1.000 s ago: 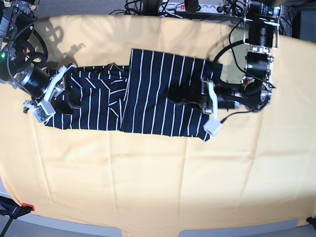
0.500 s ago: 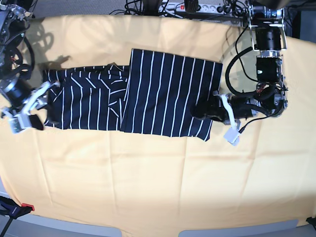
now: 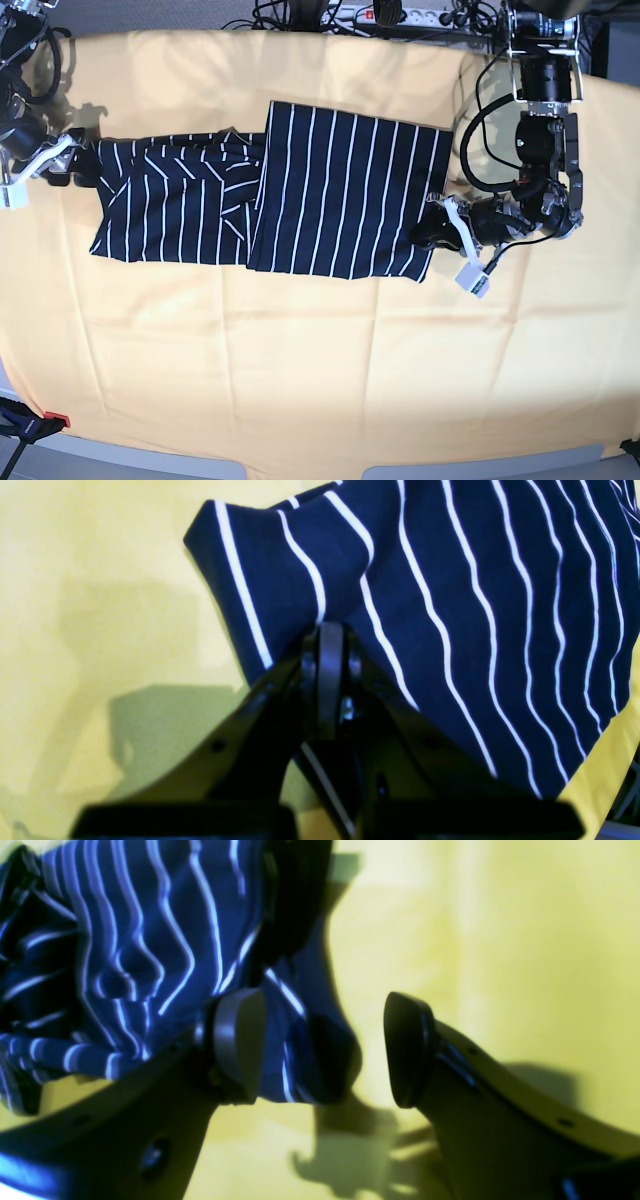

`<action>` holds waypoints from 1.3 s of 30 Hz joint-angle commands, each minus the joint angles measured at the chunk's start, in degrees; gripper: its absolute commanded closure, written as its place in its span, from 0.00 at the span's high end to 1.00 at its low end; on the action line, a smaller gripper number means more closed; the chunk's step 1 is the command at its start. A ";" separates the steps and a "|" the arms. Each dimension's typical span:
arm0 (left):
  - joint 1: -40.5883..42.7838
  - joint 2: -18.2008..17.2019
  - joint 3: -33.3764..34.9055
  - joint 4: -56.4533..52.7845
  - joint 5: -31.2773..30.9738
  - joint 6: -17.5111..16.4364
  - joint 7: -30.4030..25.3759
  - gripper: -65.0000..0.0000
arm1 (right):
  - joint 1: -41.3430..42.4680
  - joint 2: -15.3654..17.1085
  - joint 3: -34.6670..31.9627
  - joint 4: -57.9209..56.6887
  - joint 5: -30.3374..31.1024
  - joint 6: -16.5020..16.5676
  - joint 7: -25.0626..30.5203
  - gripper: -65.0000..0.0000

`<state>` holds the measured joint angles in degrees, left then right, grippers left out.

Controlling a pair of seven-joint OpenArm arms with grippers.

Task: Fold the T-shirt properly
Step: 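Open the right gripper and raise it off the collar end, then lower the right gripper and grasp the collar end of the shirt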

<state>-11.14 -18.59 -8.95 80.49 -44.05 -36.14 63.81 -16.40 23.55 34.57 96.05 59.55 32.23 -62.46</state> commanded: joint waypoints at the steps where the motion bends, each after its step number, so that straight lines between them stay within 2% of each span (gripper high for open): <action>1: -1.09 -0.70 -0.15 0.87 0.04 0.22 -0.83 0.00 | 1.11 0.44 0.37 -0.63 4.17 1.22 -0.55 0.61; 4: -1.09 -0.76 -0.15 0.87 -0.37 0.24 -0.83 0.00 | 3.15 -1.77 0.35 -4.98 10.62 3.39 -5.16 0.61; 7: -1.09 -0.76 -0.15 0.87 -1.75 0.22 -0.81 0.00 | 4.68 -3.41 0.28 -7.85 14.88 4.87 -7.21 0.61; 14: -1.09 -0.79 -0.15 0.87 -2.08 0.20 -0.76 0.00 | 6.62 -4.50 0.17 -8.09 16.33 6.49 -6.58 0.61; 16: -1.09 -0.79 -0.15 0.87 -2.08 0.20 -0.76 0.00 | 7.82 -4.48 0.22 -8.09 11.21 5.92 -5.70 0.61; 18: -1.09 -0.79 -0.15 0.87 -2.08 0.22 -0.76 0.00 | 8.79 -4.39 0.20 -8.09 2.40 3.93 -3.08 0.61; 21: -1.09 -0.79 -0.15 0.87 -2.08 0.22 -0.72 0.00 | 8.83 -4.35 0.20 -8.09 -6.34 1.73 1.44 0.61; 26: -1.09 -0.79 -0.15 0.87 -2.10 0.20 -0.63 0.00 | 9.33 -4.37 0.20 -8.09 -14.97 -2.08 2.34 0.61; 28: -1.09 -0.79 -0.15 0.87 -2.12 0.20 -0.63 0.00 | 9.31 -4.42 0.20 -8.09 -13.49 -2.40 2.21 0.61; 33: -1.09 -0.74 -0.15 0.87 -3.34 0.17 -0.63 0.00 | 9.46 -5.03 0.13 -8.11 -2.43 -1.66 -2.80 0.61; 39: -1.09 -0.76 -0.15 0.87 -3.37 0.17 -0.81 0.00 | 9.46 -6.27 -3.72 -8.15 0.74 0.04 -2.82 0.61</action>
<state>-11.14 -18.65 -8.95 80.49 -46.24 -36.03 64.03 -7.42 16.84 30.83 87.35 59.24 32.27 -64.90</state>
